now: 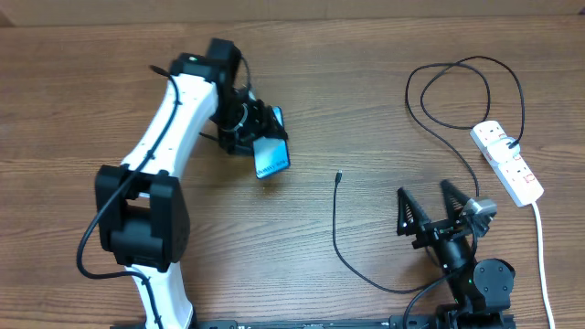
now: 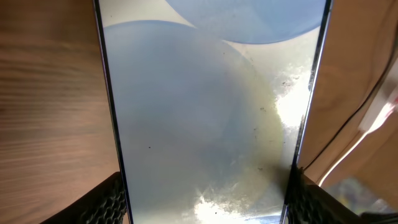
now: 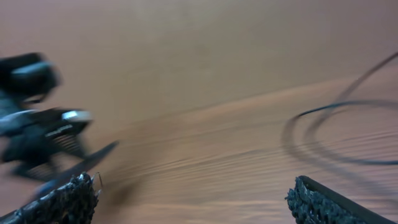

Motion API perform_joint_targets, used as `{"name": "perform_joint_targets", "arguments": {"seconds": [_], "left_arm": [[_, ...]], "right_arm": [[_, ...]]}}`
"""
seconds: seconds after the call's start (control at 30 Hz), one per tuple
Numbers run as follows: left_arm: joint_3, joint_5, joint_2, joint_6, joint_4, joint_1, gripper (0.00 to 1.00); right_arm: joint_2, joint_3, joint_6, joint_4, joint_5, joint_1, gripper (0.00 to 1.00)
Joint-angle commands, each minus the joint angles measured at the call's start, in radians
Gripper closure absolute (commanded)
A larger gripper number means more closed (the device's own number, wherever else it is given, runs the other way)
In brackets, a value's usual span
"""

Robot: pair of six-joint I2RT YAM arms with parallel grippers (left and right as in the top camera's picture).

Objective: Plug charger to phone and switch on socket
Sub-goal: 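Lift the phone with the left gripper and tilt it upright, then move the right gripper toward the phone held by the left gripper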

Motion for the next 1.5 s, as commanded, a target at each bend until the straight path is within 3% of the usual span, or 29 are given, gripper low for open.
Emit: {"name": "perform_joint_targets", "arguments": {"seconds": [0.0,0.1,0.4,0.7,1.0,1.17,1.33,1.47], "left_arm": [[0.064,0.047,0.003,-0.029,0.003,0.058,0.53],[0.090,0.078,0.003,-0.029,0.002,0.093,0.53],[0.184,0.152,0.003,-0.016,-0.026,0.142,0.52],[0.341,0.176,0.003,0.011,-0.147,0.145,0.54],[0.452,0.176,0.001,0.103,-0.292,0.145,0.55],[0.457,0.168,0.001,0.153,-0.349,0.145,0.54],[0.457,0.166,0.001,0.152,-0.353,0.142,0.54],[0.454,0.157,0.002,0.129,-0.325,0.118,0.56]], "right_arm": [[-0.009,-0.011,0.288,0.013,-0.264,-0.001,0.00],[-0.009,-0.011,0.409,0.010,-0.336,-0.001,0.00],[-0.009,-0.010,0.443,0.093,-0.314,-0.001,0.00],[0.089,0.117,0.180,-0.060,-0.318,-0.001,0.00],[0.455,0.498,-0.108,-0.422,-0.235,0.000,0.00],[0.665,0.647,-0.160,-0.554,-0.219,0.003,0.00],[0.855,0.666,-0.142,-0.484,-0.259,0.067,0.00],[1.038,0.666,0.010,-0.312,-0.386,0.133,0.00]]}}
